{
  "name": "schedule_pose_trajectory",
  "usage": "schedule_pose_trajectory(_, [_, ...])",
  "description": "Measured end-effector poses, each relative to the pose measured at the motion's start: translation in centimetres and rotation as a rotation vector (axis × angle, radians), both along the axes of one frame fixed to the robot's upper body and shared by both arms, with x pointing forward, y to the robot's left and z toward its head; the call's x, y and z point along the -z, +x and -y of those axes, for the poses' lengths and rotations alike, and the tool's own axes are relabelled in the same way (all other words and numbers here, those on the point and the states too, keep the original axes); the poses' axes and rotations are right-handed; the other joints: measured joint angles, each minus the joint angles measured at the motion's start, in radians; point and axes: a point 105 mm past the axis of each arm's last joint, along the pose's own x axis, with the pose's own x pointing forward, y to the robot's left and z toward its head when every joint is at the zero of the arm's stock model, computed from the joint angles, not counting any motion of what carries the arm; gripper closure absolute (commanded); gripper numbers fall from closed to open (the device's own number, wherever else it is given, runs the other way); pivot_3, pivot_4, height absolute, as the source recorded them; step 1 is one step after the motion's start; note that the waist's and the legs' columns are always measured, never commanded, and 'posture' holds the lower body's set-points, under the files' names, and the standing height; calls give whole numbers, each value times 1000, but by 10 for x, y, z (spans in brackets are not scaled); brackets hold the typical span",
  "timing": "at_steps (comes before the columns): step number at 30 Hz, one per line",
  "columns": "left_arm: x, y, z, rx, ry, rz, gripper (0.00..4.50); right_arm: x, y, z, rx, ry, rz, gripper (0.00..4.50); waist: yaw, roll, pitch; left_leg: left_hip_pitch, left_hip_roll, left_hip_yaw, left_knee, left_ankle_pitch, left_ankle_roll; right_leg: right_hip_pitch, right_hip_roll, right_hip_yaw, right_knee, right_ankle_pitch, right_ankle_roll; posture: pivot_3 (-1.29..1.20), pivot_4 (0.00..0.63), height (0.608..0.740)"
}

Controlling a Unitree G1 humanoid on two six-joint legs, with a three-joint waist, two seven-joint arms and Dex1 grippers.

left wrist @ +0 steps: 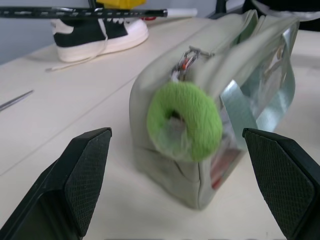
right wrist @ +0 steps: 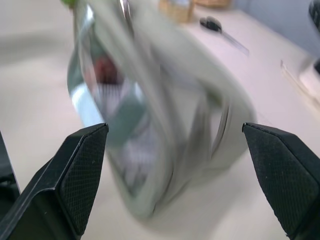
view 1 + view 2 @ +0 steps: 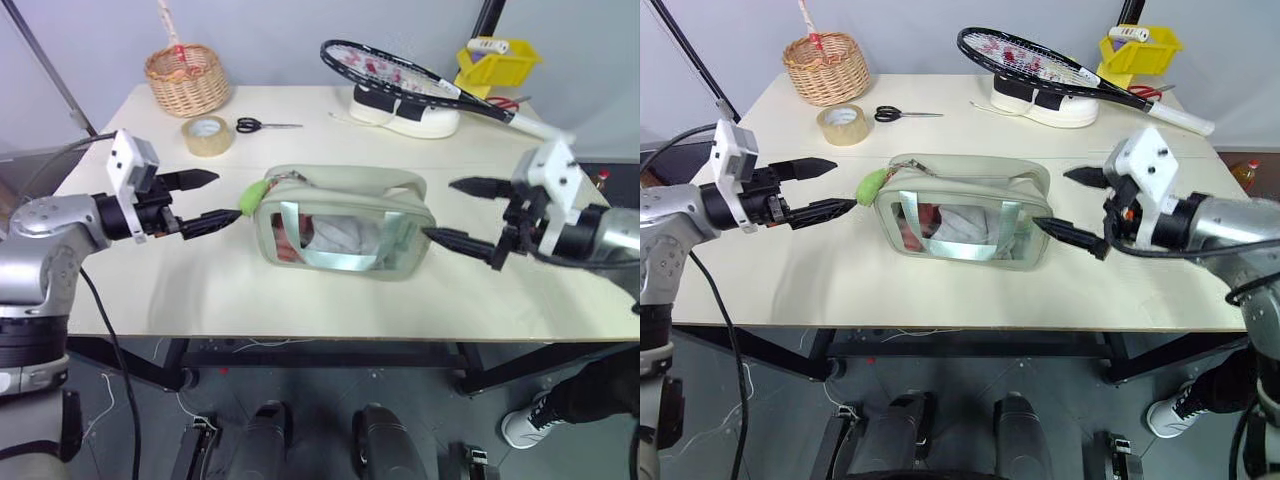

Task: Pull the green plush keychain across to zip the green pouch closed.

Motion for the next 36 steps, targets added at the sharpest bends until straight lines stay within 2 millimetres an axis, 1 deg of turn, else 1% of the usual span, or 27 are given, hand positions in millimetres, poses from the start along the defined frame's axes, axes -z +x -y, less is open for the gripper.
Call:
schedule_pose_trajectory(2, [-10,-1,1,25,-17,1,0,-12,3,-14,-37,-40,33,50,0,0,0,0,0,0,0,0,0,-1,0,0,0,0,0,0,150,659])
schedule_pose_trajectory(4, [-18,-2,-1,35,-35,4,0,-14,9,-25,-55,-89,36,50,1,0,0,0,0,0,-1,0,0,-1,0,0,-1,0,0,0,150,659])
schedule_pose_trajectory(8, [-27,-3,-2,46,-70,-1,0,-5,28,-49,-93,-173,-15,50,-1,0,0,-1,0,1,-1,0,0,-2,0,1,0,0,0,0,150,659])
schedule_pose_trajectory(12, [-27,-10,4,92,-75,-11,0,13,44,-78,-131,-298,-79,50,-3,0,0,-1,0,1,-1,0,0,-3,2,1,0,0,0,0,150,659])
schedule_pose_trajectory(14, [-25,-13,6,104,-64,-12,0,26,49,-87,-145,-358,-125,540,-3,0,0,-2,0,1,-1,0,0,-3,2,1,0,0,1,0,150,659])
schedule_pose_trajectory(16, [-18,-15,5,104,-56,-28,0,33,53,-95,-157,-403,-147,1281,-3,0,0,-2,-1,1,-1,0,0,-4,2,1,1,2,3,0,150,659])
schedule_pose_trajectory(18, [-14,-15,5,102,-54,-41,0,34,55,-98,-163,-423,-148,2306,-1,0,0,-2,-1,1,-1,0,0,-3,3,0,1,2,3,0,150,659])
schedule_pose_trajectory(22, [-14,-16,5,101,-51,-38,0,35,57,-98,-173,-439,-147,4306,-1,0,0,-2,-1,1,-1,0,0,-3,3,0,1,2,3,0,150,659])
schedule_pose_trajectory(23, [-14,-17,6,104,-47,-35,0,35,55,-99,-191,-443,-150,4448,-2,0,0,-1,-1,1,-1,0,0,-3,3,0,1,2,3,0,150,659])
schedule_pose_trajectory(28, [-14,-17,7,107,-43,-30,0,35,46,-100,-260,-473,-151,4448,-3,0,0,-1,0,1,-1,0,0,-4,4,0,2,2,3,0,150,659])
schedule_pose_trajectory(33, [-13,-18,7,109,-42,-31,0,37,35,-95,-322,-514,-143,4448,-1,0,0,-1,0,1,-1,0,0,-3,4,0,2,2,3,0,150,659])
schedule_pose_trajectory(36, [-13,-18,7,110,-41,-31,0,37,33,-94,-337,-518,-140,4448,-2,0,0,-1,0,1,-1,0,0,-4,4,0,2,2,3,0,150,659])
